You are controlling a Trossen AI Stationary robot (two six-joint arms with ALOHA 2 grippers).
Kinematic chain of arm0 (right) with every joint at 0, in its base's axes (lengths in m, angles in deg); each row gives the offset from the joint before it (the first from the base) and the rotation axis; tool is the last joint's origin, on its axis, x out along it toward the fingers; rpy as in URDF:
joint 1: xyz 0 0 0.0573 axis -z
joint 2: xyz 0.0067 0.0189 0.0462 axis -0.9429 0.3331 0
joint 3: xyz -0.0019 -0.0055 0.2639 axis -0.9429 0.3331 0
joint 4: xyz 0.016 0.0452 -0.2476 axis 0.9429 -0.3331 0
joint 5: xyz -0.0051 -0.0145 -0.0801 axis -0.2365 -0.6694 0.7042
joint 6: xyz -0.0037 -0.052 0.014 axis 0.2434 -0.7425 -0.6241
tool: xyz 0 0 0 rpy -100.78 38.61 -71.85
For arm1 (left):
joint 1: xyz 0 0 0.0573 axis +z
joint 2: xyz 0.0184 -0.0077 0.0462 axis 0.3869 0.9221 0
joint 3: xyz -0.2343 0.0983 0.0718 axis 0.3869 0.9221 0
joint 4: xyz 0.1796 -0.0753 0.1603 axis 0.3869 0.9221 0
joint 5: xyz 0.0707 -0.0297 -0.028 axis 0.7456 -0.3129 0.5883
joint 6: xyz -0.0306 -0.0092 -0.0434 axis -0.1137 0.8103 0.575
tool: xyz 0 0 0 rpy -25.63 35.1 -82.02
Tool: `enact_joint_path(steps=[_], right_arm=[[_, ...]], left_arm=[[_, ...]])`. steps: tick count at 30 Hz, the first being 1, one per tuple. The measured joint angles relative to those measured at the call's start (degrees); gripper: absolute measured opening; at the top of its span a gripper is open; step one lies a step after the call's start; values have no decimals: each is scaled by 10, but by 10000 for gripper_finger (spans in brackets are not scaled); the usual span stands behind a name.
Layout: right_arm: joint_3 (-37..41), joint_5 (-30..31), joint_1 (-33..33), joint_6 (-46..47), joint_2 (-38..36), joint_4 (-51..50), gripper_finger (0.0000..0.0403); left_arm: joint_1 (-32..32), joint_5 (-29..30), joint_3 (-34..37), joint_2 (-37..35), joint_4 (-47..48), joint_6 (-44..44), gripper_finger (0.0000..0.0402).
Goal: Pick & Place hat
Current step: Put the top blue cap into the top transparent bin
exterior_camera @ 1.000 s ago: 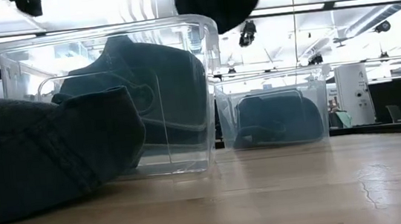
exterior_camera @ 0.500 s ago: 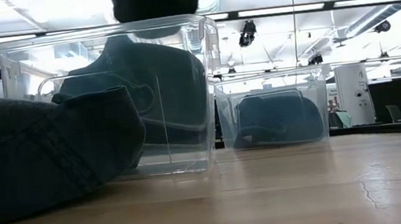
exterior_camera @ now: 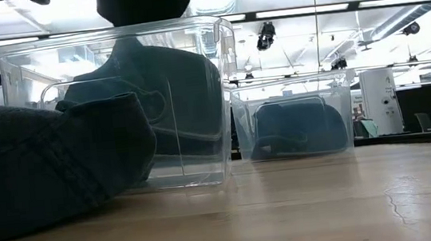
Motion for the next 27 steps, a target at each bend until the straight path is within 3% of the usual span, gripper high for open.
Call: enact_joint_path(steps=[8,12,16,27], right_arm=[[18,-4,3,70,-21,-51,13],[27,6,3,65,-25,-58,21],[28,30,-1,46,-30,-95,53],[-45,36,-5,190,-32,-339,204]], left_arm=[[0,23,0,-2,-11,6,15],[0,31,0,-4,-10,0,7],[0,44,0,-7,2,2,7],[-1,56,-51,-6,101,-13,6]])
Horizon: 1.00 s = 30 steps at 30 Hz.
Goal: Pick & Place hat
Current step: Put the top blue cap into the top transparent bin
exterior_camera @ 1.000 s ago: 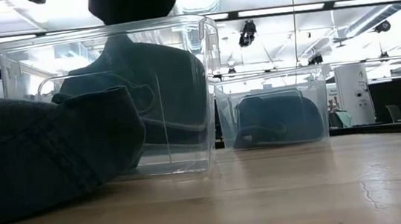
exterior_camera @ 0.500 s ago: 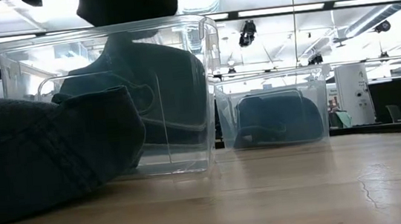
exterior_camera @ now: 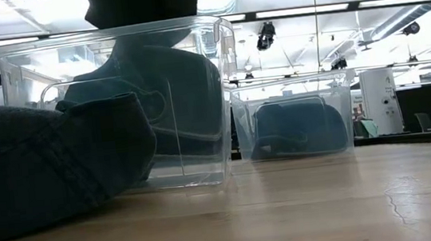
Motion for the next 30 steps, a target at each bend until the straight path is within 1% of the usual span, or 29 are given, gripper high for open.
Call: enact_joint_path(steps=[4,7,9,11,13,15,18,19,21,25,30], right_arm=[[-52,-5,-8,52,0,-91,234],[-91,-11,-12,78,-1,-146,239],[-118,-12,-14,99,-3,-193,238],[-147,-30,-15,123,-3,-242,234],[-172,-68,-16,154,-2,-268,231],[-175,-113,-12,181,-8,-261,228],[-172,-193,6,196,-18,-259,226],[-172,-207,12,200,-18,-259,226],[-172,-218,18,197,-15,-261,226],[-171,-221,18,139,-4,-256,226],[-171,-219,19,130,-1,-244,226]], left_arm=[[0,14,-44,1,104,0,6],[0,36,-79,9,194,7,6],[0,55,-101,15,234,18,6],[0,63,-117,23,260,23,6],[0,66,-128,31,272,17,6],[0,64,-141,42,277,-2,6],[0,67,-170,61,281,-29,6],[1,69,-179,68,285,-34,6],[1,73,-194,85,291,-34,6],[3,78,-216,119,295,-53,6],[10,152,-244,171,305,-102,6]])
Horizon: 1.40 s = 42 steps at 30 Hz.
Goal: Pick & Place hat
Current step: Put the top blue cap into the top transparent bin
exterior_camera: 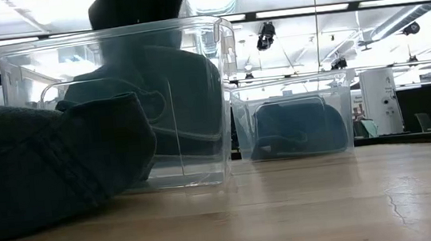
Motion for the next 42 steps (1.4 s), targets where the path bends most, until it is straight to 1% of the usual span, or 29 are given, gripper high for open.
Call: enact_joint_path(steps=[7,11,16,20,23,26,28,31,34,35,39,42], right_arm=[[0,-1,13,-1,4,-7,226],[0,-9,13,11,5,-37,226],[1,-17,16,43,5,-96,226],[1,-15,14,45,5,-98,225],[1,-15,19,54,5,-98,217],[1,-18,28,73,5,-98,191],[1,-23,34,75,5,-98,161],[1,-42,43,87,5,-102,100],[1,-54,55,113,5,-122,32],[2,-56,58,120,5,-127,22],[4,-50,63,135,5,-134,13],[4,-34,69,150,5,-140,11]], left_arm=[[9,-3,-44,62,8,-22,6],[15,3,-72,86,31,-29,6],[27,8,-98,100,53,-32,6],[34,2,-105,104,54,-24,6],[34,2,-105,106,56,-23,6],[34,-12,-102,106,54,-17,6],[33,-21,-102,106,55,-17,6],[34,-41,-102,106,54,-12,6],[34,-44,-104,106,54,-3,6],[34,-45,-104,106,54,-2,6],[37,-48,-104,106,55,9,9],[39,-29,-104,106,50,14,36]])
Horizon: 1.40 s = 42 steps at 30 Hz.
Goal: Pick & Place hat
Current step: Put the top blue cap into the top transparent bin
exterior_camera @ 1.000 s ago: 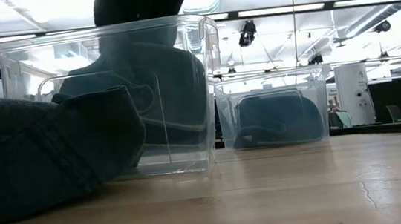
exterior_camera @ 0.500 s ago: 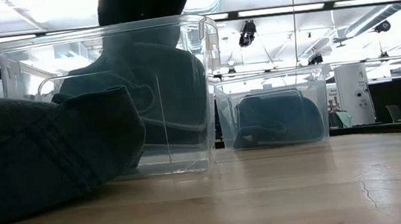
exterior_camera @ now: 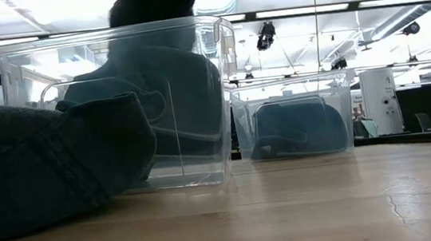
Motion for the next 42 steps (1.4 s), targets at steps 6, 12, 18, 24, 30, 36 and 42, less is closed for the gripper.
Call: enact_joint_path(steps=[6,12,18,24,30,36,42], right_arm=[[-2,52,25,51,-10,-45,10],[-2,52,56,98,-19,-89,10],[-2,43,98,187,-69,-118,9],[-2,17,123,352,-145,-259,9],[48,33,122,415,-234,-229,9],[166,25,123,502,-308,-242,9],[329,22,122,573,-363,-212,8]], left_arm=[[-1,-4,-7,-11,0,14,96],[-2,6,-16,-26,-1,31,147],[-2,33,-15,-31,0,68,155],[-2,35,-15,-30,5,77,156],[-2,37,-14,-30,4,78,156],[-2,41,-14,-30,4,78,156],[-2,41,-14,-30,4,79,156]])
